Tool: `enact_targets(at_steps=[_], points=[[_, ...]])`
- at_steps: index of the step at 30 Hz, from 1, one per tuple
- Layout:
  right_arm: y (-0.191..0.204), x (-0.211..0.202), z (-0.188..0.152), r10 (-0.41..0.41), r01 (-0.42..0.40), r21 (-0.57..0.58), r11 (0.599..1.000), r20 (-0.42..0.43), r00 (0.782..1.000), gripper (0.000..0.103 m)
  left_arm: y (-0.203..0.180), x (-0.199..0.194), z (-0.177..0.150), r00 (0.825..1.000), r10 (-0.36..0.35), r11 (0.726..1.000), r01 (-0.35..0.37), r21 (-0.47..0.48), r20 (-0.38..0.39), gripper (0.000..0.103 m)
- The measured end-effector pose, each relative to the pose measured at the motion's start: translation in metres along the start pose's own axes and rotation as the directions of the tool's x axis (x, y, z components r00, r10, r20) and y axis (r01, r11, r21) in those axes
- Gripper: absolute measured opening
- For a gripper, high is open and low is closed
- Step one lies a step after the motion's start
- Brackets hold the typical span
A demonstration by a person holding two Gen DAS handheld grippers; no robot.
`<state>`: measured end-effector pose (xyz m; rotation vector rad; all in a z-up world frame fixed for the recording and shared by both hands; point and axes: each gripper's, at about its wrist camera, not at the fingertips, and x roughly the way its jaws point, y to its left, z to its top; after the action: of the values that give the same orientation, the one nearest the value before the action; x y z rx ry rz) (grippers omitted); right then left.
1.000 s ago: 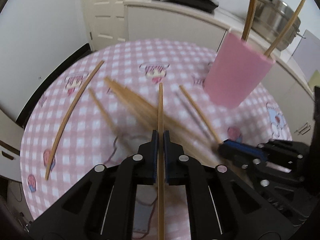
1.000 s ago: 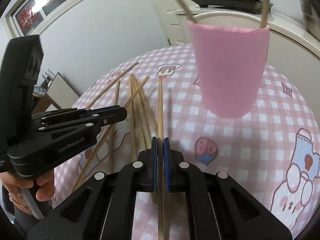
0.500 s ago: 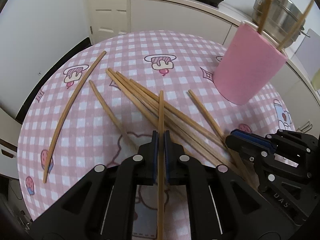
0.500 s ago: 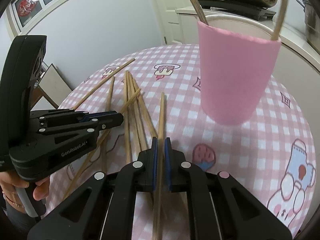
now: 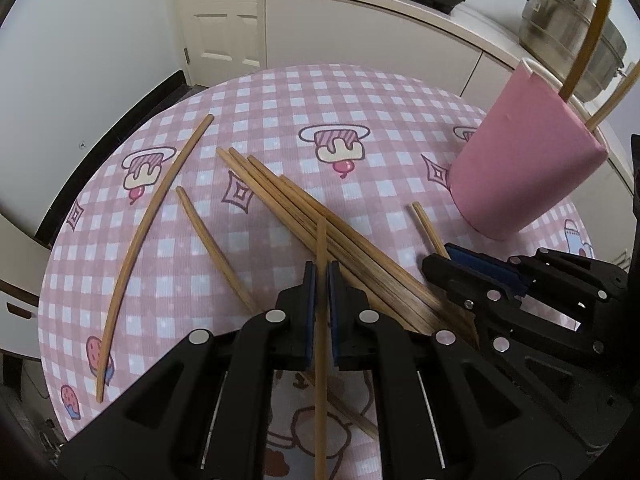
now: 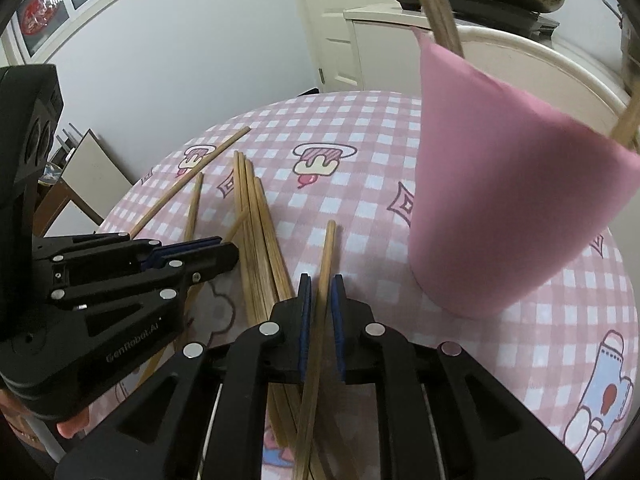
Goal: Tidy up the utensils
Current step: 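Lift both held chopsticks upright toward the pink cup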
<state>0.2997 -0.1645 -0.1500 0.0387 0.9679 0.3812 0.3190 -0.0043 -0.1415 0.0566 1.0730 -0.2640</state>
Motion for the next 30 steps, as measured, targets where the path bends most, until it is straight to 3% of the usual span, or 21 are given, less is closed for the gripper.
enact_targets(at_steps=[4,12,18,24,25,26,27,30], points=[[0.003,-0.011,-0.001,0.018,-0.018,-0.002,1.000,0.034,0.999,0.005,0.000,-0.007,-0.002,1.000,-0.012,1.000,0.011,0.004,0.028,0.006],[0.016,-0.058,0.003,0.056,-0.052,-0.038,0.998,0.122,0.991,0.004,-0.004,-0.056,-0.003,0.991,-0.044,0.999,0.042,0.019,0.130,0.006],[0.025,-0.083,0.004,0.055,-0.045,-0.067,0.997,0.150,0.987,0.004,0.000,-0.050,-0.004,0.996,-0.034,0.999,0.034,0.001,0.086,0.007],[0.020,-0.073,0.002,0.037,-0.031,-0.051,0.998,0.125,0.991,0.004,0.002,-0.044,-0.006,0.998,-0.003,1.000,0.003,-0.005,0.067,0.007],[0.019,-0.069,0.002,0.036,-0.031,-0.047,0.998,0.117,0.992,0.004,0.002,-0.042,-0.005,0.998,0.000,1.000,0.000,-0.004,0.064,0.012],[0.018,-0.064,0.003,0.035,-0.030,-0.045,0.999,0.112,0.993,0.004,0.002,-0.038,-0.003,0.998,0.002,1.000,-0.001,-0.006,0.056,0.027],[0.017,-0.061,0.003,0.032,-0.028,-0.043,0.999,0.107,0.994,0.004,0.003,-0.036,-0.002,0.999,0.001,1.000,0.000,-0.013,0.050,0.034],[0.014,-0.051,0.004,0.033,-0.030,-0.036,0.999,0.094,0.995,0.004,0.004,-0.028,0.000,0.999,0.009,1.000,-0.008,-0.014,0.045,0.038]])
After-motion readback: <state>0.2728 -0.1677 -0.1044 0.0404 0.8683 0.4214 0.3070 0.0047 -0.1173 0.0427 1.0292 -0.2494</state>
